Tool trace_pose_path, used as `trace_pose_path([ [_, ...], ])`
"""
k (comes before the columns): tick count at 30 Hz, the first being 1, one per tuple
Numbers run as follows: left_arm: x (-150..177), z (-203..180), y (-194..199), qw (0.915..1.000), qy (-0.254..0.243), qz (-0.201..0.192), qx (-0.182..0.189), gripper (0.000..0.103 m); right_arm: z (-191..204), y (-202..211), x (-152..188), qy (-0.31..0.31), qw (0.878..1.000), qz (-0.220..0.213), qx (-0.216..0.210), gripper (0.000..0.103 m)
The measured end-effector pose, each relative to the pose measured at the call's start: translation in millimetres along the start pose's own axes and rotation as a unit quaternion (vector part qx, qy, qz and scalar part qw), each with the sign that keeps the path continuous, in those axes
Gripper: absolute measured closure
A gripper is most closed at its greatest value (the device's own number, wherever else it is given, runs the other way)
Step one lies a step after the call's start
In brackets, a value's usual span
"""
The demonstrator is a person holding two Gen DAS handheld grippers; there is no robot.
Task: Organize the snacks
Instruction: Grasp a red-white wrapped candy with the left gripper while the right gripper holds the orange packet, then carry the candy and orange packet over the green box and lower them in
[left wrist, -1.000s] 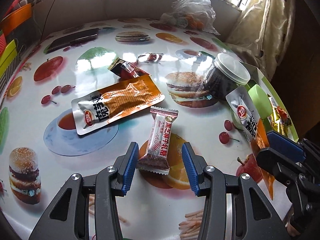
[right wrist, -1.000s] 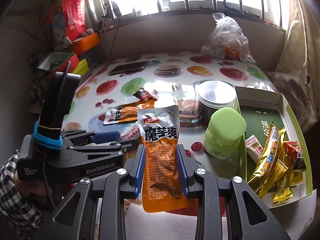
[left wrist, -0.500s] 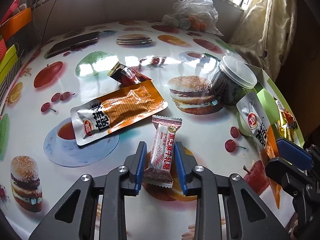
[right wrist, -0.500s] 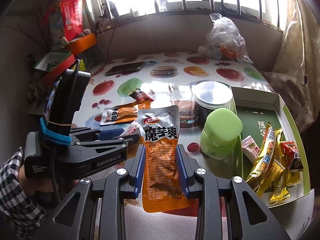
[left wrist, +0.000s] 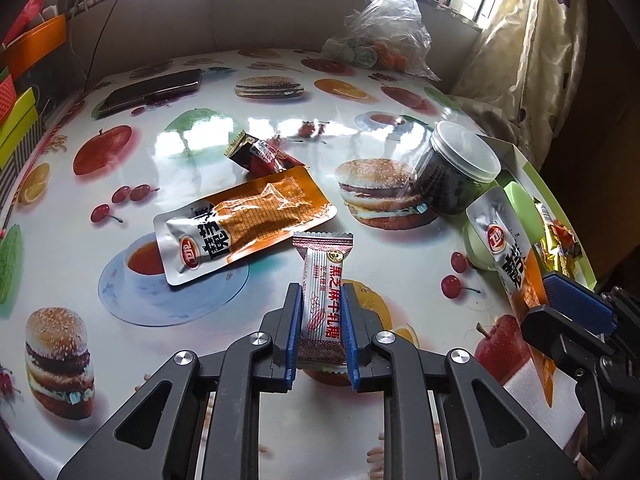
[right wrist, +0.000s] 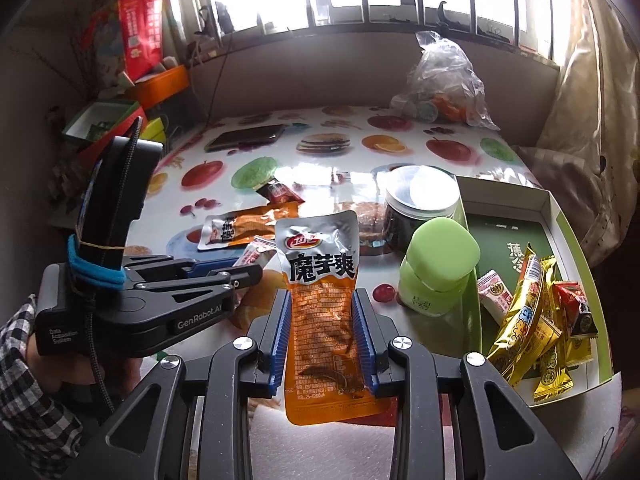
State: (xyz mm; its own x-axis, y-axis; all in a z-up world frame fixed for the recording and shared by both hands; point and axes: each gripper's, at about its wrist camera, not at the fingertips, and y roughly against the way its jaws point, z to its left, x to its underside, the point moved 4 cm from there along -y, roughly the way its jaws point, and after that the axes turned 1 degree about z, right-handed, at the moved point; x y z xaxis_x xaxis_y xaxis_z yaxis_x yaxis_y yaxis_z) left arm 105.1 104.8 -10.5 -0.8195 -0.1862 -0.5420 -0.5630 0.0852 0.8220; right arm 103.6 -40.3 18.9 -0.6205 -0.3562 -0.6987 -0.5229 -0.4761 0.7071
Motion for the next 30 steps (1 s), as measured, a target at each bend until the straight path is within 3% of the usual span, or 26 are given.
trace_pose_path([
  [17, -9.6, -13.1, 46.7, 0.9989, -0.001, -0.048, 0.002, 0.083, 2.1, 18.4, -3.3, 0.003, 1.0, -0.02, -0.002, 0.074],
  [30, -28.4, -46.3, 62.4, 0.9972, -0.021, -0.069, 0.017, 0.083, -25.6, 43.6, -10.3, -0.021, 0.999, -0.048, 0.012, 0.074],
])
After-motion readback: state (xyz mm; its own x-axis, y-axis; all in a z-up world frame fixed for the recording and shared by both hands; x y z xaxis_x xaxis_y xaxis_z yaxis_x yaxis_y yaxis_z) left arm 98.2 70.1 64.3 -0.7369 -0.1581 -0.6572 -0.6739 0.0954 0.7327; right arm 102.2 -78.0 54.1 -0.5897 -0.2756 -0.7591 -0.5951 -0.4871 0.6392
